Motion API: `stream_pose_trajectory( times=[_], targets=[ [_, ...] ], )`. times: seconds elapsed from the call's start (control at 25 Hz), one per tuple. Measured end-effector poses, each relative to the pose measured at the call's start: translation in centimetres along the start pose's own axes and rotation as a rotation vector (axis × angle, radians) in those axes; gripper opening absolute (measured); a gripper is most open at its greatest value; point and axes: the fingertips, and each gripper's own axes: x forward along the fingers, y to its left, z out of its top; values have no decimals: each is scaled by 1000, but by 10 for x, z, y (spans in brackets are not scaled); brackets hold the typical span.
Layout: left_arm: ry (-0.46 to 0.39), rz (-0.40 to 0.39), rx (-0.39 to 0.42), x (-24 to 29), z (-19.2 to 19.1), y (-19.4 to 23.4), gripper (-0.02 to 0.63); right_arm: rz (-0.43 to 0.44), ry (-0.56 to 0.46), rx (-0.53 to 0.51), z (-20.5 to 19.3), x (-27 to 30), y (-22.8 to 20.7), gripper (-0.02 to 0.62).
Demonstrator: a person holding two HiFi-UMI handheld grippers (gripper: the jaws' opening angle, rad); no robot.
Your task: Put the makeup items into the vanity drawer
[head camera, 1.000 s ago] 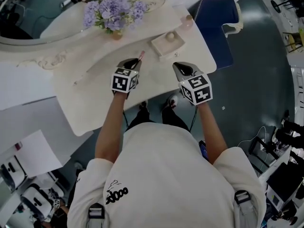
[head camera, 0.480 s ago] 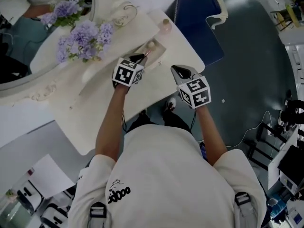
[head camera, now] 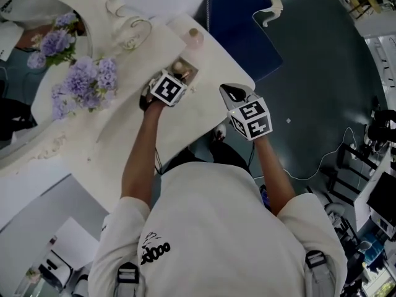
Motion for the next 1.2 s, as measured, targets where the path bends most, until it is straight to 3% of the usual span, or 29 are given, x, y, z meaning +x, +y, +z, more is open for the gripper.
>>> stream_pose_trajectory(
  times=[0.28, 0.52, 0.72, 0.96, 1.2],
  targets=[
    [99, 29, 42, 13, -4, 4, 66, -6, 13, 23, -6, -1, -15, 3],
    [40, 34, -6, 6, -1, 7, 107, 9, 4, 12, 2, 0, -16, 3],
    [-119, 228, 55, -33, 28, 25, 75, 27, -18, -16, 13, -2, -15, 3],
    [-258, 336, -72, -91, 22, 34, 17, 61, -76, -92, 43, -4, -7, 3],
    [-495, 344, -229, -158, 14, 24, 17, 43, -151, -191, 83, -19, 7, 3]
  ],
)
